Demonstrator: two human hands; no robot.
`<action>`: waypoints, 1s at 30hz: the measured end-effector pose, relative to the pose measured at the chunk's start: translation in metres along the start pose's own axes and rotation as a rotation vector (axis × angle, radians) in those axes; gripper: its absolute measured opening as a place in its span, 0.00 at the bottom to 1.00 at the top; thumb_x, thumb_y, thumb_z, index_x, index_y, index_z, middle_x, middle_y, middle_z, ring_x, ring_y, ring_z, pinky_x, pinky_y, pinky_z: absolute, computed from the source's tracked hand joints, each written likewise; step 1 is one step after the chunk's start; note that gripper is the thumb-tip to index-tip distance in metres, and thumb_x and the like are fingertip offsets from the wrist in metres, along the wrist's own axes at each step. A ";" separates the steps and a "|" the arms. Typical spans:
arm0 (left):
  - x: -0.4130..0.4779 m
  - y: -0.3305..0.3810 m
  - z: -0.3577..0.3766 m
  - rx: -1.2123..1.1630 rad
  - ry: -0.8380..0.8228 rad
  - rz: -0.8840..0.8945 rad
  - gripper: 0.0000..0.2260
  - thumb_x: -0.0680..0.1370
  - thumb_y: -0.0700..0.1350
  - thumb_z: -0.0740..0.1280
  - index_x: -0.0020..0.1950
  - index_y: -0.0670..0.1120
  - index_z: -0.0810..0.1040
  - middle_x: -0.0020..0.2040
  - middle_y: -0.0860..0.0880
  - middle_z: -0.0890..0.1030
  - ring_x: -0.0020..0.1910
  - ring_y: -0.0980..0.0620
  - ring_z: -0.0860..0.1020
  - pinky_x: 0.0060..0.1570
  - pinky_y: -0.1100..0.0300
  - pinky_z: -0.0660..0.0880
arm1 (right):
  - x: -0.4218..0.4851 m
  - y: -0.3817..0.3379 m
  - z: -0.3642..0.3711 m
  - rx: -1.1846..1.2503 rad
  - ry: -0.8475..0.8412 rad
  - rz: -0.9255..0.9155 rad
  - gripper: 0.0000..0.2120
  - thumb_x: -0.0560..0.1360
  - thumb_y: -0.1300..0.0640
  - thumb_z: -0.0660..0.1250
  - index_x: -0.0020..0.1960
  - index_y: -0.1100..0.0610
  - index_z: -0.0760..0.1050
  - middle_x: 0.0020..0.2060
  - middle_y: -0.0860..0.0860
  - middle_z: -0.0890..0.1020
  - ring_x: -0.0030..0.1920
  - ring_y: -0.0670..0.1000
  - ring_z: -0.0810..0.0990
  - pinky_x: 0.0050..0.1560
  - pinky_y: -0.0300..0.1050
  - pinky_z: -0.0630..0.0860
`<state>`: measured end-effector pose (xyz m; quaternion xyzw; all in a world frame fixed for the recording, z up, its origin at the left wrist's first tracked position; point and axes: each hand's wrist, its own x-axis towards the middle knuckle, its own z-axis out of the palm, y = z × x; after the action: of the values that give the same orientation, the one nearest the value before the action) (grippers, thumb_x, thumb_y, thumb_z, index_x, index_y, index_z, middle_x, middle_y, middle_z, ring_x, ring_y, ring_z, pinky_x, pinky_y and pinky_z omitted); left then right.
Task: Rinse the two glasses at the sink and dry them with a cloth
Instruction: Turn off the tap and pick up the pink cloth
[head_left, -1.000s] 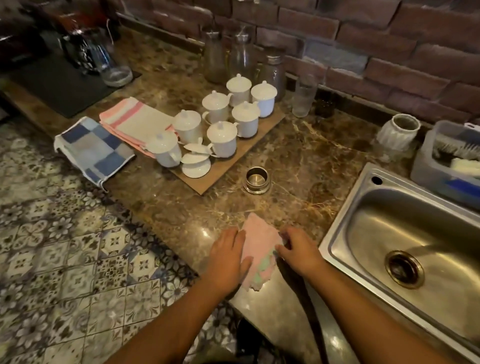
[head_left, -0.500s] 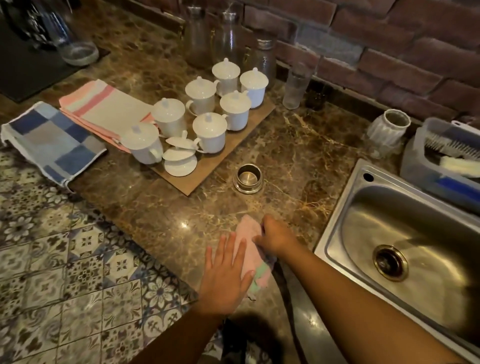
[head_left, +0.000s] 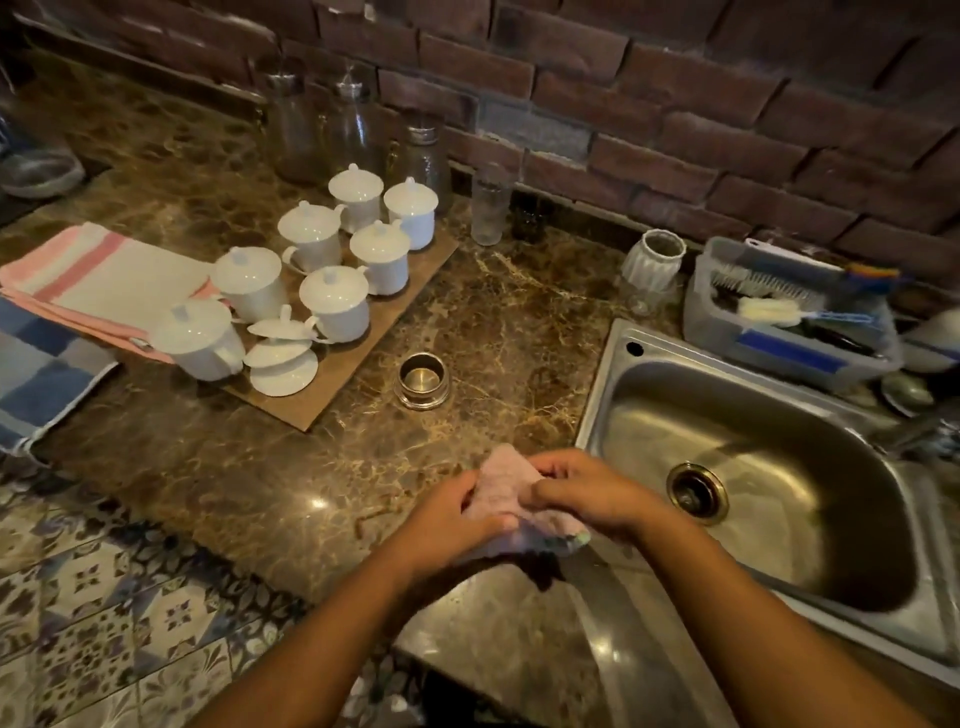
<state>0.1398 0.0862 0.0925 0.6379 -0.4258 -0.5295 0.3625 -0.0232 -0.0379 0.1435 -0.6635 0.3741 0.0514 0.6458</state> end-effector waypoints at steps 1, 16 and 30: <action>0.006 0.011 0.005 0.045 -0.045 0.036 0.12 0.77 0.43 0.74 0.59 0.50 0.79 0.49 0.55 0.83 0.43 0.64 0.80 0.42 0.70 0.75 | -0.015 0.000 -0.011 0.045 0.022 -0.009 0.06 0.73 0.60 0.69 0.47 0.59 0.83 0.41 0.57 0.82 0.42 0.54 0.79 0.44 0.47 0.74; 0.050 0.221 0.169 0.223 -0.671 0.393 0.08 0.76 0.45 0.71 0.45 0.60 0.82 0.39 0.64 0.80 0.40 0.66 0.77 0.44 0.69 0.71 | -0.226 0.100 -0.125 1.039 0.173 -0.420 0.30 0.67 0.48 0.81 0.61 0.66 0.80 0.53 0.65 0.83 0.52 0.59 0.85 0.52 0.54 0.83; 0.086 0.322 0.413 0.857 -1.053 0.232 0.10 0.80 0.42 0.69 0.61 0.43 0.78 0.53 0.50 0.81 0.51 0.53 0.80 0.50 0.65 0.74 | -0.332 0.241 -0.193 1.440 0.016 -0.620 0.37 0.83 0.40 0.57 0.80 0.64 0.54 0.76 0.67 0.64 0.77 0.64 0.63 0.78 0.61 0.56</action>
<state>-0.3118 -0.1188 0.2823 0.3332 -0.7825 -0.5116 -0.1226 -0.4759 -0.0403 0.1601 -0.1559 0.1178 -0.3914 0.8992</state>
